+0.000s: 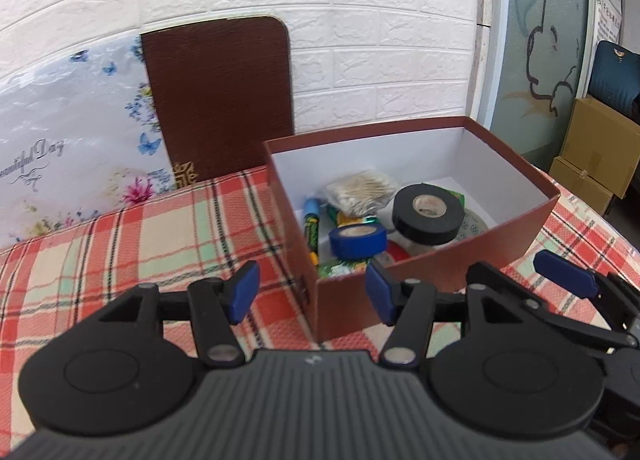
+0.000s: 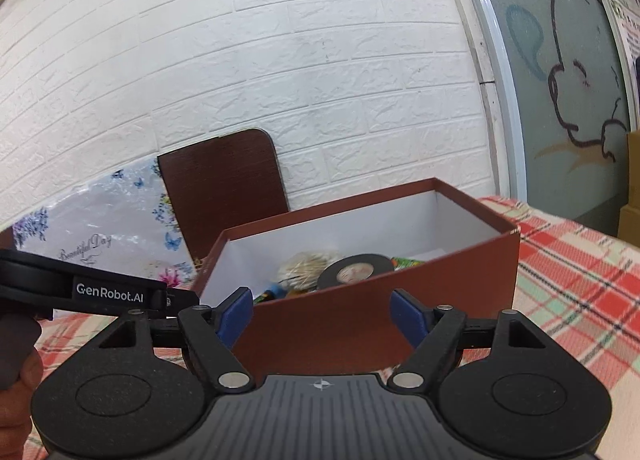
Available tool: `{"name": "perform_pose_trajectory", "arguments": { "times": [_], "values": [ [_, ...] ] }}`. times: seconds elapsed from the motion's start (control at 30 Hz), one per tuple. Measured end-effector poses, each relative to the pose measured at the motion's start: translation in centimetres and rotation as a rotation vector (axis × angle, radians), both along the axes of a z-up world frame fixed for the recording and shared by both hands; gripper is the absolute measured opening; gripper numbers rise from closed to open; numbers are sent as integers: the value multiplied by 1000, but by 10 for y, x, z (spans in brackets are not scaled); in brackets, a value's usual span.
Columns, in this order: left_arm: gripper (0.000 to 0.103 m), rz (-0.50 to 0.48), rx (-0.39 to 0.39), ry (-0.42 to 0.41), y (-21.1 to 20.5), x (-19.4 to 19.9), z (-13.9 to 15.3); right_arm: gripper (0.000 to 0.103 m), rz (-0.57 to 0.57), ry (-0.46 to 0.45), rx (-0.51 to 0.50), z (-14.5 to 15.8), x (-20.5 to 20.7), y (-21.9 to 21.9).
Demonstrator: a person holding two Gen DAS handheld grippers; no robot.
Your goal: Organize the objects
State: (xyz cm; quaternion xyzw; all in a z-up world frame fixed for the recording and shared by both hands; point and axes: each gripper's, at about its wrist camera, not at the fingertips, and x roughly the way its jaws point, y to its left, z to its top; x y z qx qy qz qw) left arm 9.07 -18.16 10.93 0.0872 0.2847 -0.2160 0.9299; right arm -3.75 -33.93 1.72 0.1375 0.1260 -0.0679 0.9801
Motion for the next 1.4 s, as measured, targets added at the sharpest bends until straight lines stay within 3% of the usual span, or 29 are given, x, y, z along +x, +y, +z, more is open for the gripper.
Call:
{"name": "perform_pose_trajectory", "arguments": {
  "times": [0.13, 0.27, 0.4, 0.5, 0.8, 1.13, 1.4],
  "values": [
    [64, 30, 18, -24, 17, -13, 1, 86, 16, 24, 15, 1, -9, 13],
    [78, 65, 34, -46, 38, -24, 0, 102, 44, 53, 53, 4, -15, 24],
    [97, 101, 27, -44, 61, -32, -2, 102, 80, 83, 72, 5, -21, 38],
    [103, 122, 43, -48, 73, -37, -4, 102, 84, 113, 53, 4, -24, 48],
    [103, 148, 77, -21, 88, -45, -16, 102, 81, 158, 49, 8, -33, 67],
    [103, 150, 115, -9, 94, -49, -22, 102, 60, 97, 31, 20, -44, 84],
    [103, 134, 134, 53, 90, -49, -29, 102, 34, 72, 19, 21, -45, 86]
  ]
}}
